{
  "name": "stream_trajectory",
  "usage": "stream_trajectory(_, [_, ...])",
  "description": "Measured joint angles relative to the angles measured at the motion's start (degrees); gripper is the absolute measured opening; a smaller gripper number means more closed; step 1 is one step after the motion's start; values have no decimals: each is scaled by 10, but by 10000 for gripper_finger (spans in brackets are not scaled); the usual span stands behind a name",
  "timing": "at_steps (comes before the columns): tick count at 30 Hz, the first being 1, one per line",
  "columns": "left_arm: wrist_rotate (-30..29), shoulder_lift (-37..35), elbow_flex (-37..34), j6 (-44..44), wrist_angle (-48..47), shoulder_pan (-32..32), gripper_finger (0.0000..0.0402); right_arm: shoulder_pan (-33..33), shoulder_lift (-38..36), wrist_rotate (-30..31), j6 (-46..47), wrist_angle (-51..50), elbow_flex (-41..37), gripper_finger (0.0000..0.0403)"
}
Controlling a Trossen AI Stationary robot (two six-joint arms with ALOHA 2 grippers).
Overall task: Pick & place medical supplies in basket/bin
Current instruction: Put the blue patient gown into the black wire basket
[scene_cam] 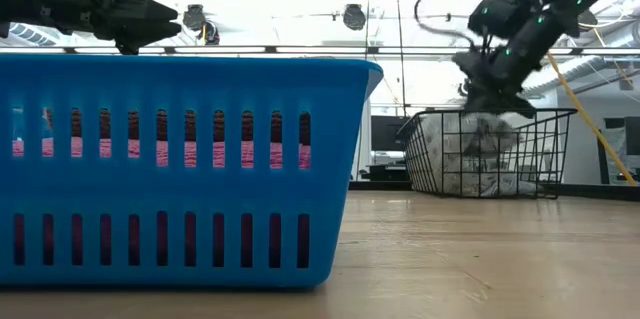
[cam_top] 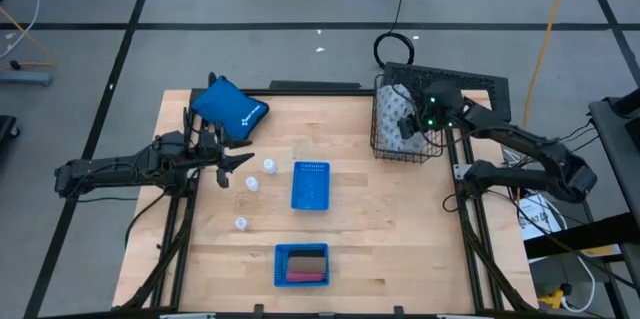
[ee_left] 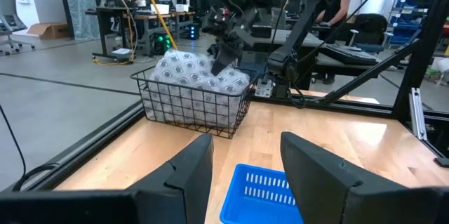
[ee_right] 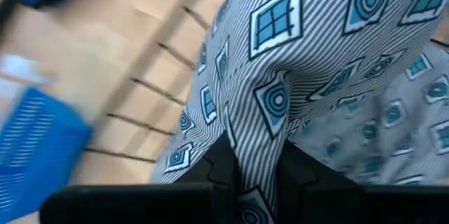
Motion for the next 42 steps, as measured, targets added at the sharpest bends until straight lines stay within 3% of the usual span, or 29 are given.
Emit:
stream_trajectory(9, [0,0,0,0,0,0,177,0,70,137,-32,20,-40,36])
stream_trajectory(14, [0,0,0,0,0,0,177,0,91,169,-33,27,-49,41])
stream_trajectory(22, [0,0,0,0,0,0,177,0,92,185,-66,33,-49,104])
stream_trajectory(32, [0,0,0,0,0,0,177,0,10,204,-152,37,-49,196])
stream_trajectory(37, [0,0,0,0,0,0,177,0,-34,240,-139,58,-49,209])
stream_trajectory(42, [0,0,0,0,0,0,177,2,-32,196,-120,64,-13,178])
